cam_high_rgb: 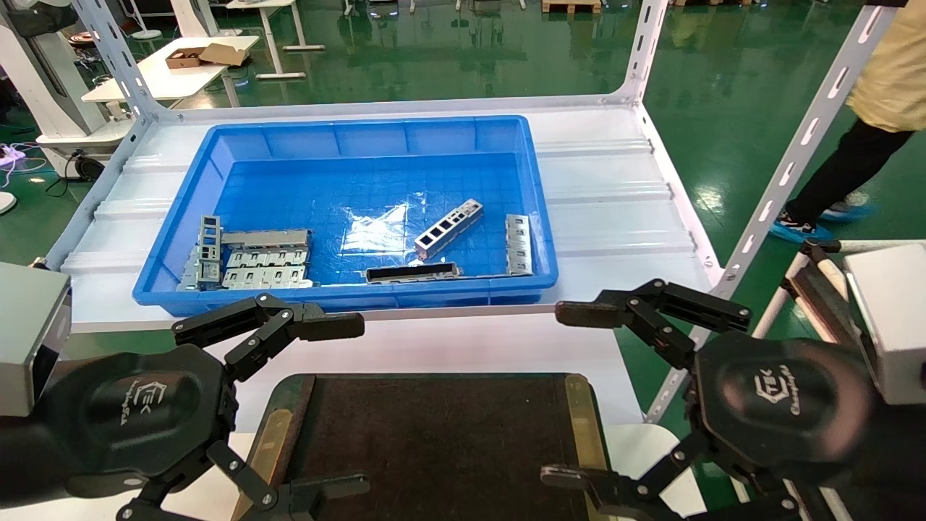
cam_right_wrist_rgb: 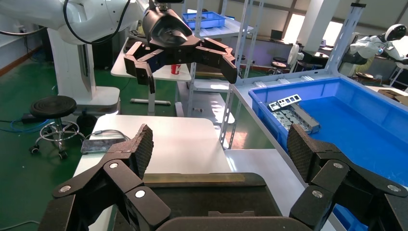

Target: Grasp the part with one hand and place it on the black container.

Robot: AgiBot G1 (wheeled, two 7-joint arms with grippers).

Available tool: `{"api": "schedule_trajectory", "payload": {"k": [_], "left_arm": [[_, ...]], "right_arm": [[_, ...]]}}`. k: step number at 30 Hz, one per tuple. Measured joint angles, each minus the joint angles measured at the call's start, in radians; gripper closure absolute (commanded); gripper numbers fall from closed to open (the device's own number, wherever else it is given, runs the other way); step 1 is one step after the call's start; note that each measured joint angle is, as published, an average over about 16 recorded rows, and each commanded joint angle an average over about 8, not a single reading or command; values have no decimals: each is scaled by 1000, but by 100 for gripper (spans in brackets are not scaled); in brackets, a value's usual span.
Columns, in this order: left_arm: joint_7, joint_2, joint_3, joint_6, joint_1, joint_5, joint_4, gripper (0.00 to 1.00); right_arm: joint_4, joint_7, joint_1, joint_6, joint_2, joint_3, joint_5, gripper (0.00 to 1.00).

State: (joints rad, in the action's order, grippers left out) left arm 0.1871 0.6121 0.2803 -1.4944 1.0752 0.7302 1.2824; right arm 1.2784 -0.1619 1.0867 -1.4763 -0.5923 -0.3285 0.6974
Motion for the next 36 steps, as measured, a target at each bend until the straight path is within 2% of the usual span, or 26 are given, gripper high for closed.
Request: {"api": "schedule_trajectory", "payload": {"k": [26, 36], "left_arm": [[-2, 5, 0, 8, 4, 4, -3, 0], [15, 45, 13, 78, 34, 40, -17, 0]], "right_arm": [[0, 0, 0, 0, 0, 0, 0, 0], [-1, 0, 0, 0, 0, 0, 0, 0]]}}
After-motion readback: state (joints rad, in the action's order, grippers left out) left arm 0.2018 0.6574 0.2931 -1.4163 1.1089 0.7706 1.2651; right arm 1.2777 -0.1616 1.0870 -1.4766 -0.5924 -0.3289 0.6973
